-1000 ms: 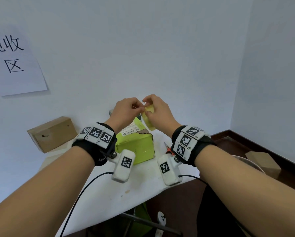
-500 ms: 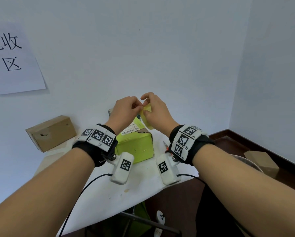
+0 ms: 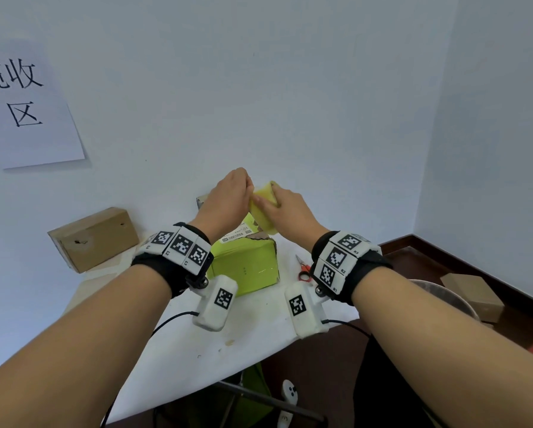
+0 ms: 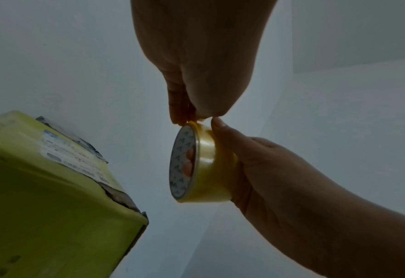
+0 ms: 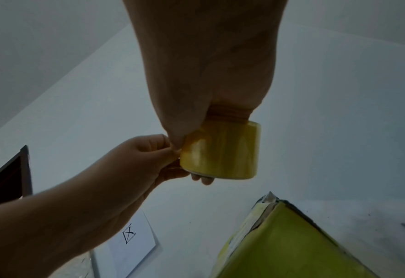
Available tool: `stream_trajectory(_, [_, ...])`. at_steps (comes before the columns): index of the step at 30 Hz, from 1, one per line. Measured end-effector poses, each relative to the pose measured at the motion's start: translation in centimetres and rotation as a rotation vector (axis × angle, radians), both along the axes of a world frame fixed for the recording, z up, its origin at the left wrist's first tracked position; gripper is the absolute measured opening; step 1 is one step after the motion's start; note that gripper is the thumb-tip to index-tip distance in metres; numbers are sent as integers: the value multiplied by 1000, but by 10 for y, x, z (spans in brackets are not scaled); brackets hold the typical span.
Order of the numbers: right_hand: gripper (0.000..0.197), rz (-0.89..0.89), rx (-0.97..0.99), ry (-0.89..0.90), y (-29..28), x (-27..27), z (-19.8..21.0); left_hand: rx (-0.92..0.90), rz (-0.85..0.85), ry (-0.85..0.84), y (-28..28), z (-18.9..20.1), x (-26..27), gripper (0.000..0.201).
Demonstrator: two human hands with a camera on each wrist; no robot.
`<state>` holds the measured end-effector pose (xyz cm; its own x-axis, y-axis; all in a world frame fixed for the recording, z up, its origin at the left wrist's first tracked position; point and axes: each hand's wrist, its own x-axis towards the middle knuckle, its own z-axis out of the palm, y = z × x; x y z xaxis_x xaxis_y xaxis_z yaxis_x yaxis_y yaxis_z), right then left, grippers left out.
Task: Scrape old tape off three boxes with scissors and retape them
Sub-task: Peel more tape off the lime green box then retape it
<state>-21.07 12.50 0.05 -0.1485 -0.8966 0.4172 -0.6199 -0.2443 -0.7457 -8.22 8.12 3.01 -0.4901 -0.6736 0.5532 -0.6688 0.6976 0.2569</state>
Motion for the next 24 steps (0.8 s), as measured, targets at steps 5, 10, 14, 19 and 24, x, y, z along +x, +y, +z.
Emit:
stream_trajectory(5, [47, -45, 49, 157, 7, -4, 8, 18, -53, -14, 4, -2, 5, 11])
stream_trajectory(10, [33, -73, 102, 251, 7, -7, 9, 83, -93, -1, 9, -3, 4, 12])
stream_trajectory(14, [36, -90, 176, 273, 6, -8, 6, 334, -71, 203, 8, -3, 3, 12])
stream_trajectory(19, [36, -80, 193, 235, 14, -7, 5, 590, -105, 317, 3, 1, 2, 27])
stream_trajectory(24, [35, -70, 232, 213, 16, -6, 12, 576, -103, 350, -3, -4, 0, 8])
